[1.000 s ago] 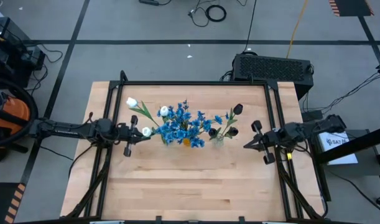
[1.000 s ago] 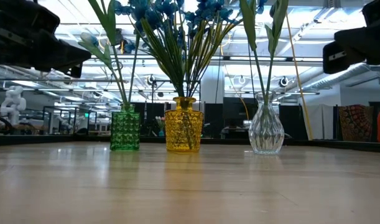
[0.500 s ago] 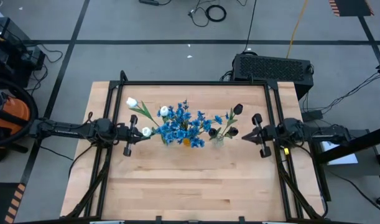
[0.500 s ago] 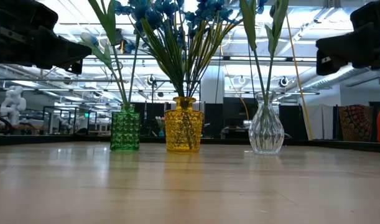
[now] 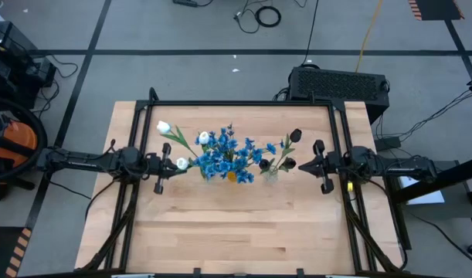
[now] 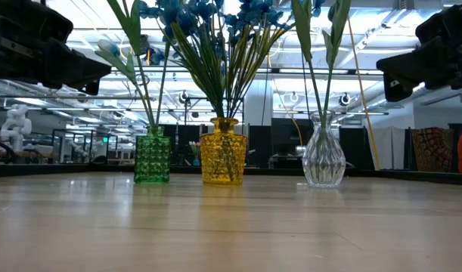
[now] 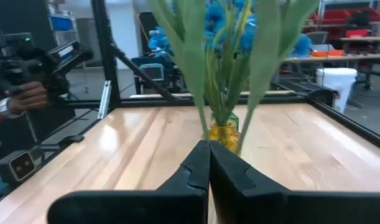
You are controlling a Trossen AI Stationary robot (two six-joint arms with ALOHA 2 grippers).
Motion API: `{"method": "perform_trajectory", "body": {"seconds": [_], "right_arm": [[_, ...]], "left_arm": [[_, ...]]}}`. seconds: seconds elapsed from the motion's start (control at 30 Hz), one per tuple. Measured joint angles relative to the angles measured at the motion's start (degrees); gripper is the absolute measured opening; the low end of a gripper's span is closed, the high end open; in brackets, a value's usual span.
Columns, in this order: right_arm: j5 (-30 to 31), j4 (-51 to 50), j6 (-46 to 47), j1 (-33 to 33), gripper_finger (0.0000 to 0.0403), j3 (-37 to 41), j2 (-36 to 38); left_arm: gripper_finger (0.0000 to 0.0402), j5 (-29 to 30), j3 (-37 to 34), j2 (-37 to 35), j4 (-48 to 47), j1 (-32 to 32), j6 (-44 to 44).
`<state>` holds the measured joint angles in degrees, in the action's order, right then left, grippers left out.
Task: Sort flowers into vase by color
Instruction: Return to Home Position
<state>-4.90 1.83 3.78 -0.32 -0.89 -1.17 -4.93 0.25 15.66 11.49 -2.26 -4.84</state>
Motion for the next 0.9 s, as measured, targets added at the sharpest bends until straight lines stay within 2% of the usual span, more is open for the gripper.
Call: {"method": "perform_trajectory", "body": {"seconds": [0.4,0.67,0.9], "right_arm": [[0.91,-0.44,0.01,0.02,0.0,0.0,-0.02],[0.89,-0.43,0.02,0.04,0.0,0.0,-0.02],[0.87,-0.42,0.02,0.04,0.0,0.0,-0.02]], "left_arm": [[0.0002,1.88,0.0,0.0,-0.46,0.3,-0.53],[0.0002,1.16,0.0,-0.03,-0.44,2.36,-0.87],[0.0002,0.63,0.0,-3.14,-3.87,4.76,-1.12]]}}
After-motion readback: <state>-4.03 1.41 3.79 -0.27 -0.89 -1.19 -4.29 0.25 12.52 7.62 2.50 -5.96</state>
